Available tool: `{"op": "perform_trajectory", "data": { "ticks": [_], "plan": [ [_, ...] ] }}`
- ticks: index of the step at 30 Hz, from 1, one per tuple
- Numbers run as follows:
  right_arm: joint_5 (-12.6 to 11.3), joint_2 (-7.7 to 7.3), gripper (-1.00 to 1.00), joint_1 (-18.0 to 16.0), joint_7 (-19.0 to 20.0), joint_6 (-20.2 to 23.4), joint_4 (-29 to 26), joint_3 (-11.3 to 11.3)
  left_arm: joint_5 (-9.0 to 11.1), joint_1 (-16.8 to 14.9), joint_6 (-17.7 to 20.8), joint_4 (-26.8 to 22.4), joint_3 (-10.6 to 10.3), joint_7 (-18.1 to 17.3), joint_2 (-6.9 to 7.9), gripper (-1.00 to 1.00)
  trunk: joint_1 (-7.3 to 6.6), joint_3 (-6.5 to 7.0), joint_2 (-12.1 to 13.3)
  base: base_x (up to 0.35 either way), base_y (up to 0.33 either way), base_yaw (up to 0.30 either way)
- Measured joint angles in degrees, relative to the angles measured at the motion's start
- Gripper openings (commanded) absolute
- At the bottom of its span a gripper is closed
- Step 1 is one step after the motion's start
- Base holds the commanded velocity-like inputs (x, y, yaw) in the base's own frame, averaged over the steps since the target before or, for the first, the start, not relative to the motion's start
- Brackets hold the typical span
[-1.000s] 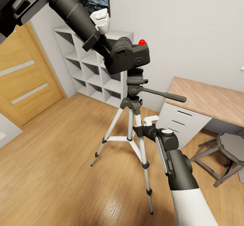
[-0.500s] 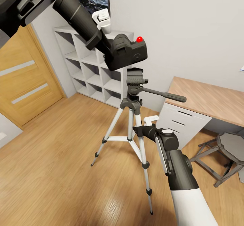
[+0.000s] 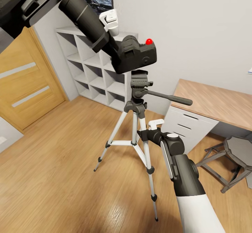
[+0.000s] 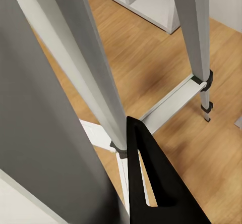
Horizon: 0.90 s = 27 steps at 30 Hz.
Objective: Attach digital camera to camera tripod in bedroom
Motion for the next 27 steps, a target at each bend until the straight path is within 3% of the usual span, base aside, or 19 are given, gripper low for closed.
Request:
{"op": "perform_trajectory", "data": {
  "ticks": [14, 27],
  "plan": [
    [0.0, 0.03, -1.00, 0.0, 0.0, 0.0, 0.0, 0.1, 0.1, 0.0, 0.1, 0.0, 0.0, -0.3, -1.28, -1.00, 0.00, 0.00, 0.0, 0.000, 0.000, 0.000],
    [0.0, 0.02, -1.00, 0.0, 0.0, 0.1, 0.0, 0.1, 0.0, 0.0, 0.0, -0.2, 0.0, -0.3, -1.37, -1.00, 0.00, 0.00, 0.0, 0.000, 0.000, 0.000]
  ]
}}
